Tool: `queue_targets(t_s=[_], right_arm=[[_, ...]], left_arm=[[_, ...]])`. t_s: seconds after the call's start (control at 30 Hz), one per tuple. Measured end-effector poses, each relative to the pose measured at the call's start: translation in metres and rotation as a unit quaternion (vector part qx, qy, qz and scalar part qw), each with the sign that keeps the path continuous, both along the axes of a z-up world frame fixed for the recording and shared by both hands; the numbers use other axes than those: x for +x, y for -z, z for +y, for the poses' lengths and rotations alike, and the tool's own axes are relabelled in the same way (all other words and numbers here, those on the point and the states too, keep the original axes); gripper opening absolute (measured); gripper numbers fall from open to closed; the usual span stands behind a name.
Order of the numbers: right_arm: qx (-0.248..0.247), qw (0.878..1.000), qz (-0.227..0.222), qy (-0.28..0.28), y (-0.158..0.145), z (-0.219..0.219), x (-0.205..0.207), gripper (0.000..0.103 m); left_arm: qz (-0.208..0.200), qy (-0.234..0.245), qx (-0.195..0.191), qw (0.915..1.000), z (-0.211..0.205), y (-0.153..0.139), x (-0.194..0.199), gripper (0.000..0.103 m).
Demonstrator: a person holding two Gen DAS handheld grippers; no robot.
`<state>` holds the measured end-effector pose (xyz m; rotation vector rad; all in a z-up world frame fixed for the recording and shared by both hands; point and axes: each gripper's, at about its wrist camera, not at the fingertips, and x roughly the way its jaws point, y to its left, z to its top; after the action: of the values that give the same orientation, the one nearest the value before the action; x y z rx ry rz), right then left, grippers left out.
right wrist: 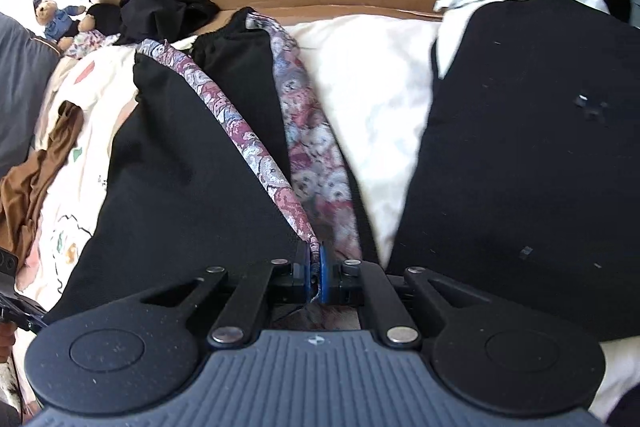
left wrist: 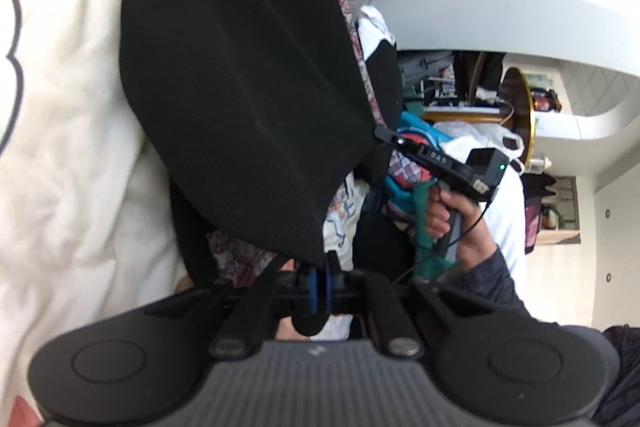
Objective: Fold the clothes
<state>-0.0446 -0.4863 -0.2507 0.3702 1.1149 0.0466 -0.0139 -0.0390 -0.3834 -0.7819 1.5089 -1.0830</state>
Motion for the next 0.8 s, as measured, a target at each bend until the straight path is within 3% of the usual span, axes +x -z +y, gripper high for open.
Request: queue_targets(t_s=[0.37,0.73,0.77,0.8], right_arm=[[0.021,0.997,0.056,0.040,0.017,-0.031,-0.048,0.004],[0.047,0.993,0.102,0.038,0.057,-0.030,-0.064,0.005],[0.047,0.993,0.106,0.036,0.057,-0.029,-0.063,0.007],[0.045,0.992,0.110,0.034,0.057,-0.029,-0.063,0.008]], left_arm=[[0.007,0.011,0.030,0.9995,-0.024,0.013,0.007,0.003],[-0.008,0.054,0.120,0.9913,-0.030,0.028,-0.007,0.004],[-0.015,0.059,0.126,0.9902,-0.031,0.027,-0.006,0.005],[-0.020,0.062,0.132,0.9891,-0.032,0.025,-0.004,0.013]])
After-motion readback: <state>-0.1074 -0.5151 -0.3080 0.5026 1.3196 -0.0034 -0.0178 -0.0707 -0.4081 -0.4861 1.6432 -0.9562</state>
